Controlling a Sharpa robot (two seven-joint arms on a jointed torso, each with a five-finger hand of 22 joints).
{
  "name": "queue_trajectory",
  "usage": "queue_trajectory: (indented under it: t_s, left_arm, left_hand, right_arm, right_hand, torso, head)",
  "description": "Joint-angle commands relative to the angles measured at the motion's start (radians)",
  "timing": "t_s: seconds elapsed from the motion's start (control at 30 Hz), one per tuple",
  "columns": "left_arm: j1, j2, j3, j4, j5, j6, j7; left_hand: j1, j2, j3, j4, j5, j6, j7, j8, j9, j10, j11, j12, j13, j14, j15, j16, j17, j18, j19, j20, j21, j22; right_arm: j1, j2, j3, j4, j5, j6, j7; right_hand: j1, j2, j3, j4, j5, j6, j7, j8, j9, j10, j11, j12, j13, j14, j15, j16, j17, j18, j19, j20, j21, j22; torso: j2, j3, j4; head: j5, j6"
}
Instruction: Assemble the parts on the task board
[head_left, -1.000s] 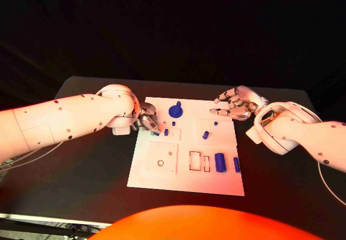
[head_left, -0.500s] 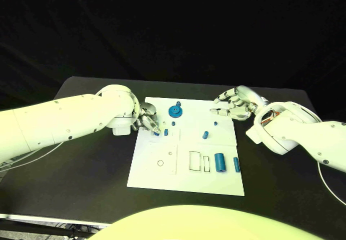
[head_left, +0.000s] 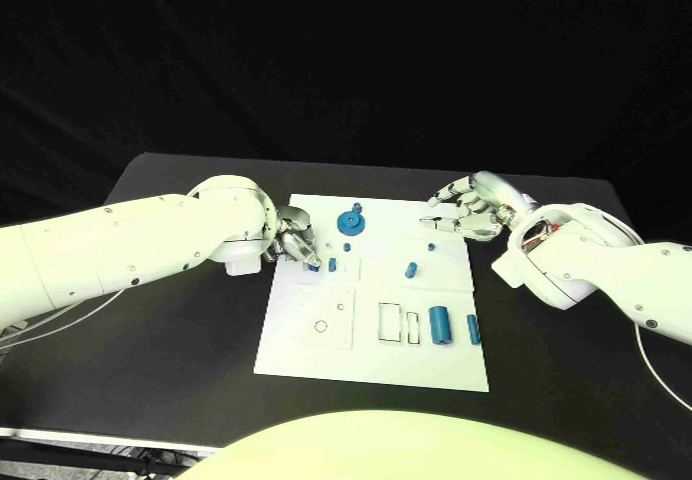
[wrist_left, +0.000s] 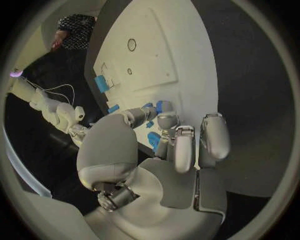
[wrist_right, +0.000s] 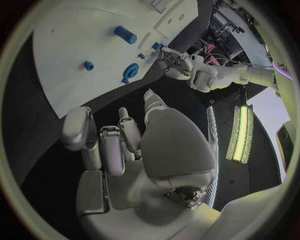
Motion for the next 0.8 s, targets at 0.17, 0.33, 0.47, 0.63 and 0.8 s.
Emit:
queue_trajectory:
  t_s: [0.17, 0.33, 0.47, 0.63, 0.8]
  left_arm:
    - [-0.010, -0.013, -0.005, 0.014, -0.031, -0.059, -0.003]
    - [-0.013, -0.023, -0.004, 0.023, -0.033, -0.074, -0.003]
    - [-0.014, -0.029, -0.004, 0.026, -0.033, -0.082, -0.004]
    - [-0.016, -0.034, -0.004, 0.027, -0.028, -0.081, -0.005]
    - [-0.016, -0.037, -0.004, 0.028, -0.027, -0.083, -0.007]
  left_hand:
    - [0.052, 0.047, 0.083, -0.078, 0.003, 0.009, 0.000, 0.004, 0.000, 0.007, 0.000, 0.004, 0.003, 0.104, -0.009, 0.007, 0.263, -0.010, 0.012, -0.001, 0.009, 0.007]
    - [0.052, 0.047, 0.084, -0.078, 0.003, 0.009, 0.000, 0.004, 0.000, 0.008, 0.000, 0.005, 0.005, 0.104, -0.009, 0.007, 0.263, -0.011, 0.014, -0.001, 0.010, 0.010]
    - [0.052, 0.047, 0.085, -0.079, 0.003, 0.010, -0.001, 0.004, 0.000, 0.009, 0.000, 0.007, 0.007, 0.104, -0.009, 0.007, 0.263, -0.011, 0.015, -0.001, 0.011, 0.011]
    - [0.052, 0.047, 0.086, -0.079, 0.003, 0.011, -0.001, 0.004, 0.000, 0.011, 0.000, 0.008, 0.010, 0.104, -0.009, 0.007, 0.263, -0.011, 0.014, -0.002, 0.011, 0.011]
    - [0.052, 0.047, 0.089, -0.080, 0.003, 0.012, -0.001, 0.004, 0.000, 0.013, -0.001, 0.009, 0.012, 0.104, -0.009, 0.007, 0.263, -0.011, 0.014, -0.002, 0.011, 0.010]
  right_arm:
    - [-0.001, -0.001, 0.000, -0.001, -0.004, 0.002, 0.011]
    - [-0.002, -0.001, 0.000, -0.001, -0.004, 0.003, 0.011]
    - [-0.002, -0.001, 0.000, -0.001, -0.004, 0.003, 0.011]
    - [-0.003, -0.001, 0.000, -0.002, -0.004, 0.004, 0.010]
    - [-0.003, -0.001, 0.000, -0.002, -0.004, 0.004, 0.010]
  right_hand:
    - [-0.003, 0.006, 0.007, -0.001, -0.001, 0.003, -0.003, 0.005, -0.001, -0.006, 0.001, -0.001, 0.000, 0.070, -0.007, -0.005, 0.118, 0.013, -0.003, 0.000, -0.005, 0.000]
    - [-0.004, 0.006, 0.007, -0.001, -0.001, 0.003, -0.003, 0.005, -0.001, -0.005, 0.001, 0.000, 0.000, 0.070, -0.007, -0.006, 0.118, 0.013, -0.002, 0.000, -0.005, 0.000]
    - [-0.004, 0.006, 0.007, -0.001, -0.001, 0.003, -0.003, 0.005, -0.001, -0.005, 0.001, 0.000, 0.000, 0.070, -0.007, -0.006, 0.118, 0.013, -0.002, 0.000, -0.005, 0.000]
    - [-0.004, 0.006, 0.007, -0.001, -0.001, 0.003, -0.003, 0.005, -0.001, -0.005, 0.001, 0.000, 0.000, 0.070, -0.007, -0.006, 0.118, 0.013, -0.002, 0.000, -0.005, 0.000]
    - [-0.004, 0.006, 0.007, -0.001, -0.001, 0.003, -0.003, 0.005, -0.001, -0.005, 0.001, 0.000, 0.000, 0.070, -0.007, -0.006, 0.118, 0.013, -0.002, 0.000, -0.005, 0.000]
  torso:
    - [0.000, -0.0005, -0.0003]
    - [0.000, 0.0005, -0.0003]
    - [0.000, 0.0008, -0.0005]
    - [0.000, 0.0006, -0.0006]
    - [0.001, 0.0007, -0.0006]
  head:
    - [0.000, 0.000]
    - [0.001, 0.000]
    - [0.001, 0.000]
    - [0.001, 0.000]
    - [0.001, 0.000]
